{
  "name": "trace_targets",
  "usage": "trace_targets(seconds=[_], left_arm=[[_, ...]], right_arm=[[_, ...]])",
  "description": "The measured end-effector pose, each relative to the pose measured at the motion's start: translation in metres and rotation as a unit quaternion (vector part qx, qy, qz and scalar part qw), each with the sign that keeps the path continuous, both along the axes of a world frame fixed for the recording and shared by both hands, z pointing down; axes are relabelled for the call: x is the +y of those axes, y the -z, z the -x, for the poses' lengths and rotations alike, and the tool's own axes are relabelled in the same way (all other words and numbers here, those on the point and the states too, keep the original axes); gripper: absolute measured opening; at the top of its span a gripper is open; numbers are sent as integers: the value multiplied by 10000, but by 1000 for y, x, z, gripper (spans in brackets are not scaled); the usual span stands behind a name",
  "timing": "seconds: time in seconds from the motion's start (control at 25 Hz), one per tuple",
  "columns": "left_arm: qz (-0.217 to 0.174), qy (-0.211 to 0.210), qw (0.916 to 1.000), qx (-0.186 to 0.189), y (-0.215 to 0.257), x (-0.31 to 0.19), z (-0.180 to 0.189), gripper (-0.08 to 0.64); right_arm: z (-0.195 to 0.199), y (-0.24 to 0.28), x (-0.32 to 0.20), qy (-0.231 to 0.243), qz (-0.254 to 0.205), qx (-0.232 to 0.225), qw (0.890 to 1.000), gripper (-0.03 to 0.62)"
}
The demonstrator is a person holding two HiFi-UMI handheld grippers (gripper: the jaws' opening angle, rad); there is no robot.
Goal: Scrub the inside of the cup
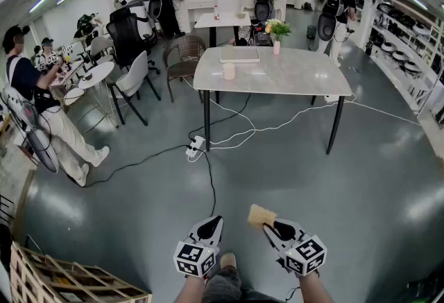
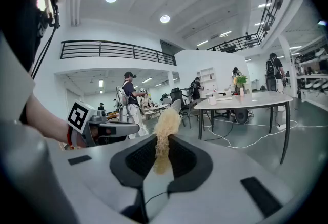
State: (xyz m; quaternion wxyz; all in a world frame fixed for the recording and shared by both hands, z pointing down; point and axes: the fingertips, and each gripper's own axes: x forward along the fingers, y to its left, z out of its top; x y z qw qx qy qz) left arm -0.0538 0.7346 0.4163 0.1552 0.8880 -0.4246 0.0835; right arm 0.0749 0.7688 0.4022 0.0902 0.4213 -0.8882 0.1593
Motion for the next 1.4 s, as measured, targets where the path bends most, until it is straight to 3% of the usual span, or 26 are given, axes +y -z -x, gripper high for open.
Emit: trace_targets(seconds=[0.68, 1.08, 1.4], left_arm=[[98, -282, 9996, 21, -11, -141, 31, 14], [82, -268, 9995, 127, -23, -185, 41, 14], [131, -21, 9998, 121, -19, -251, 37, 14]], right_arm=[[27, -17, -145, -330, 216, -122, 9991, 63], [30, -19, -187, -397, 187, -144, 9989, 63], [31, -18, -273, -171, 169, -268, 9994, 63]])
